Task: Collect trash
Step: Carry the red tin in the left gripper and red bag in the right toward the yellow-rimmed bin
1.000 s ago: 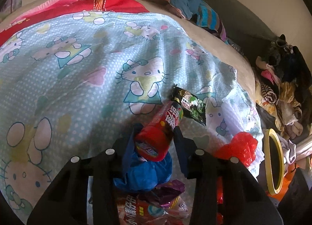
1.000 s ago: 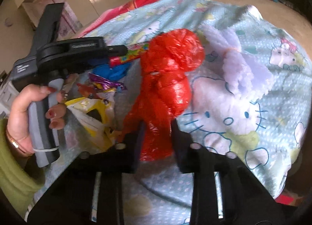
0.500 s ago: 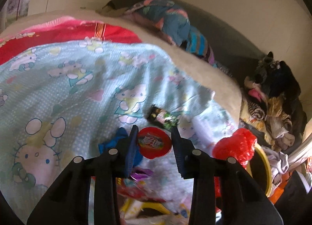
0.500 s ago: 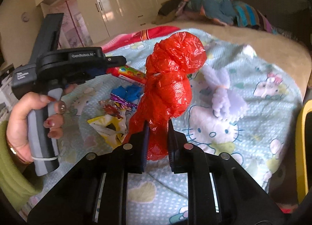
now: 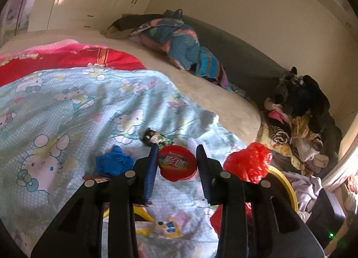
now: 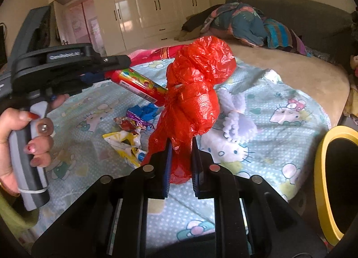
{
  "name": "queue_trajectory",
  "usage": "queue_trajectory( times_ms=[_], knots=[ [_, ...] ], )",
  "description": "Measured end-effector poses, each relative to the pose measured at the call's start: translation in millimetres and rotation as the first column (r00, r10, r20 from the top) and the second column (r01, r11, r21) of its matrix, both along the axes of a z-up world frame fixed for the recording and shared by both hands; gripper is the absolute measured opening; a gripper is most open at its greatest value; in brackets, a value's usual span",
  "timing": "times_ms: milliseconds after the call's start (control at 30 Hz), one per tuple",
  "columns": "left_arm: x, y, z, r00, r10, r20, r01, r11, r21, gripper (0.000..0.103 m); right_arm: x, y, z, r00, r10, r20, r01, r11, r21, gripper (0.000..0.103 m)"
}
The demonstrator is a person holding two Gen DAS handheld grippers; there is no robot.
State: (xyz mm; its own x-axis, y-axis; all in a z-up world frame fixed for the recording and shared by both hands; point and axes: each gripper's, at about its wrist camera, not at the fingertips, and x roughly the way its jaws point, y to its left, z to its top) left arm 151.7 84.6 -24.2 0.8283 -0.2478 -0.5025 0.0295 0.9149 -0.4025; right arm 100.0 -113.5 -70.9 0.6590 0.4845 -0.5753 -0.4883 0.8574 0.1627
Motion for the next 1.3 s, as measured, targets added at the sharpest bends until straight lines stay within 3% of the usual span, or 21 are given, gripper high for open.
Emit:
queue_trajectory(
  times_ms=[300, 1300],
  knots=[
    [-14.1, -23.5, 18.9, 0.998, -0.045, 0.04, 0.044, 0.999, 0.031, 0.033, -7.7, -23.5, 15.6, 0.999, -0.034, 0.025, 0.033, 0.999, 0.04, 0.01],
    [-22.8, -90.3, 33.6, 0.984, -0.171, 0.058, 0.165, 0.981, 0.102, 0.032, -8.2, -100.9, 27.7, 0.985, -0.169, 0.026, 0.165, 0.978, 0.127, 0.01]
  ],
)
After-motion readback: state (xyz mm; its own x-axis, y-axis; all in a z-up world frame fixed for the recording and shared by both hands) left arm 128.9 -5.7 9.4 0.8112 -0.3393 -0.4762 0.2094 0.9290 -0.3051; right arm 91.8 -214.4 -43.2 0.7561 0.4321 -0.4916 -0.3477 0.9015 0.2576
